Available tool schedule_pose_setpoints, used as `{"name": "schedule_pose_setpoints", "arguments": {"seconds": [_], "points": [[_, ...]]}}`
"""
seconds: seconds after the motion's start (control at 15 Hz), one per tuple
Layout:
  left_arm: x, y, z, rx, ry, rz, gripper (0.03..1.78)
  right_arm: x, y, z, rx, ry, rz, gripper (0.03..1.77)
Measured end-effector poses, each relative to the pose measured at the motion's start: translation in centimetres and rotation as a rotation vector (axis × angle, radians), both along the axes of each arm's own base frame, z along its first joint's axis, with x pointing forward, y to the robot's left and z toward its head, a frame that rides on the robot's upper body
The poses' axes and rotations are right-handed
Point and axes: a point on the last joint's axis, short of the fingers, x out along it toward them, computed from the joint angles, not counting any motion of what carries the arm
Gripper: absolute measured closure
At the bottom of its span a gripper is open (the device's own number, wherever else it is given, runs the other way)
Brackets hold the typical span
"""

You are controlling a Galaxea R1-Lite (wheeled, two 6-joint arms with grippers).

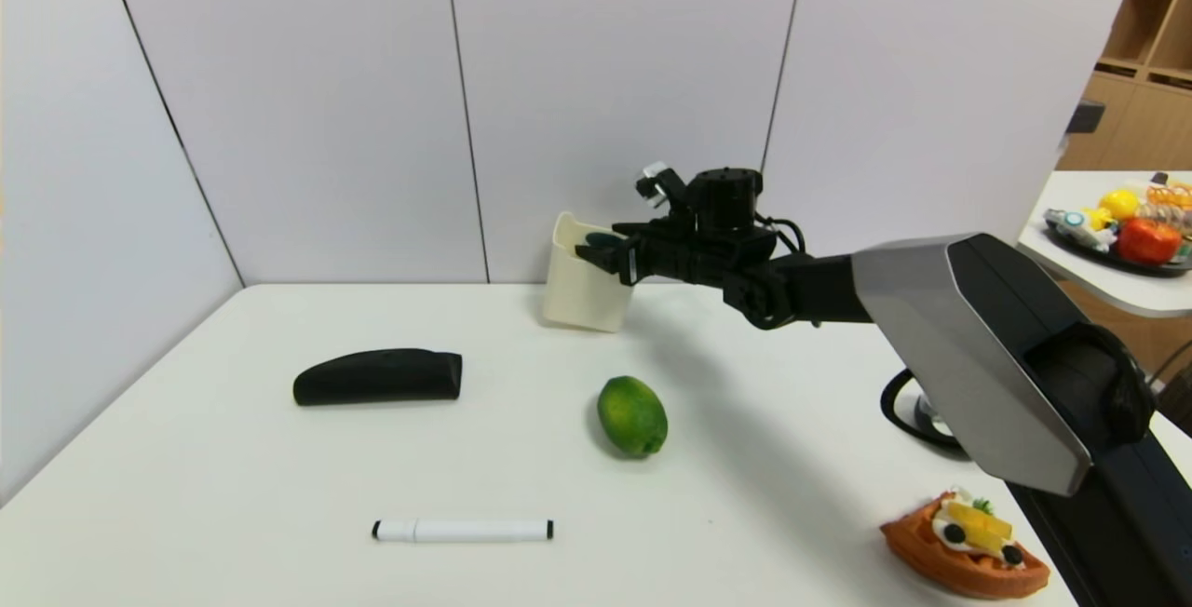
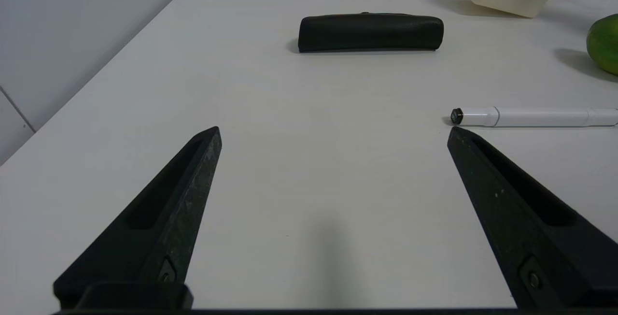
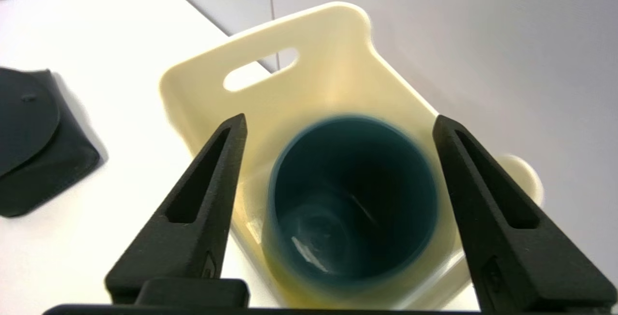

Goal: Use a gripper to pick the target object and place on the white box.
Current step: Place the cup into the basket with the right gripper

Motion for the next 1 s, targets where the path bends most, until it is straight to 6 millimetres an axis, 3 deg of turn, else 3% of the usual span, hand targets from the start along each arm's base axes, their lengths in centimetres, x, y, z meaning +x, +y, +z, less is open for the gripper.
{"name": "schedule_pose_setpoints", "arguments": {"seconds": [0.53,0.8,1.0], "points": [[0.0,0.0,0.0,0.000,0.000,0.000,0.12,-0.2,-0.2,1.0,-0.022,-0.034,0.013,0.27],[0.0,0.0,0.0,0.000,0.000,0.000,0.12,-0.8,-1.2,4.5,0.011,-0.095,0.028,0.19],[0.0,0.0,0.0,0.000,0.000,0.000,0.12,-1.6,-2.4,8.2,0.040,-0.162,0.014,0.16]]}}
